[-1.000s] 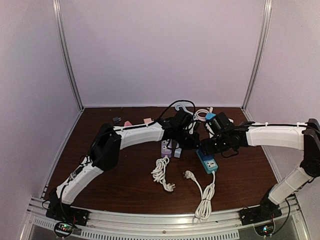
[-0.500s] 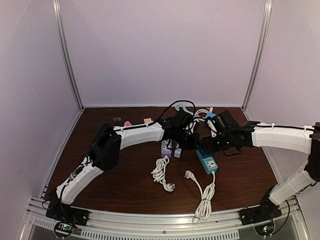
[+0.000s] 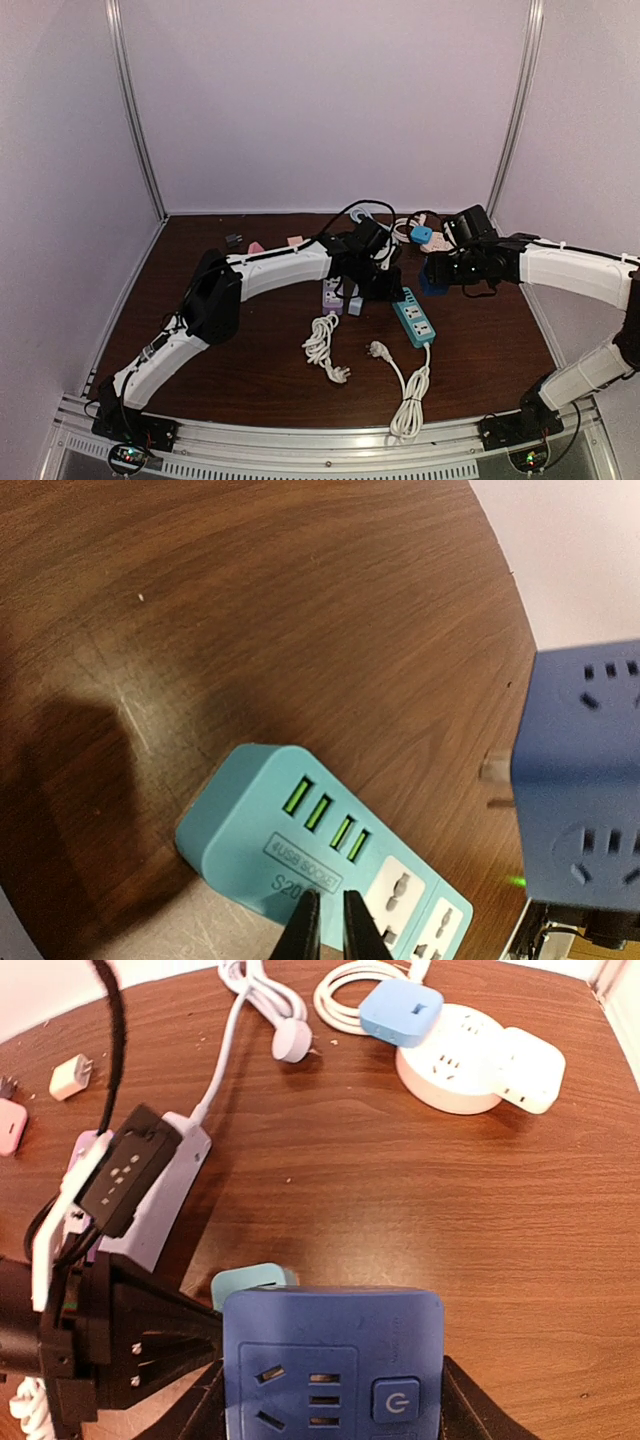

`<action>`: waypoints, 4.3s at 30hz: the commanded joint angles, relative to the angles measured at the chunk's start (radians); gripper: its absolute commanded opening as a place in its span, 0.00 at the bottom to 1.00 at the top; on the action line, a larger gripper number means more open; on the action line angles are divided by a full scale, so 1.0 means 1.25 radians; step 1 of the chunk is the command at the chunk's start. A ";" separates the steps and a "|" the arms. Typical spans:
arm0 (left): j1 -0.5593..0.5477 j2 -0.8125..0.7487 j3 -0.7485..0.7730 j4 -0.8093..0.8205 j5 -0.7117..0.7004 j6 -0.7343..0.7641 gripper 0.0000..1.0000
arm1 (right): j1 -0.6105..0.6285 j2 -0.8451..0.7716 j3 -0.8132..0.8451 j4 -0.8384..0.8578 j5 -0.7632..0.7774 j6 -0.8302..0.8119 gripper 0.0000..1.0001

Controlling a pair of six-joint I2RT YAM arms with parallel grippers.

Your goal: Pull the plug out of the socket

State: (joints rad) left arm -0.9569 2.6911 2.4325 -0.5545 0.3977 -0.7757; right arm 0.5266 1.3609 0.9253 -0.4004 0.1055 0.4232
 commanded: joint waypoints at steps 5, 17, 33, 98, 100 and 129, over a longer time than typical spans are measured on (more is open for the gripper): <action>0.026 -0.093 0.008 -0.029 -0.043 0.049 0.10 | -0.124 0.017 0.002 0.097 -0.070 0.084 0.35; 0.124 -0.330 -0.192 -0.025 -0.042 0.136 0.12 | -0.341 0.122 -0.082 0.344 -0.326 0.241 0.35; 0.196 -0.432 -0.293 -0.059 -0.017 0.203 0.13 | -0.411 0.126 -0.246 0.483 -0.405 0.351 0.61; 0.208 -0.462 -0.348 -0.004 -0.044 0.186 0.13 | -0.499 0.591 0.299 0.450 -0.490 0.373 0.55; 0.208 -0.463 -0.352 -0.005 -0.046 0.187 0.13 | -0.496 0.587 0.299 0.444 -0.482 0.370 0.50; 0.208 -0.437 -0.357 0.011 -0.045 0.179 0.13 | -0.385 0.605 0.324 0.347 -0.543 0.306 0.06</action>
State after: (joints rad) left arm -0.7055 2.1582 1.9926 -0.5919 0.3435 -0.5480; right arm -0.0139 2.0853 1.3209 0.1165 -0.5186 0.8490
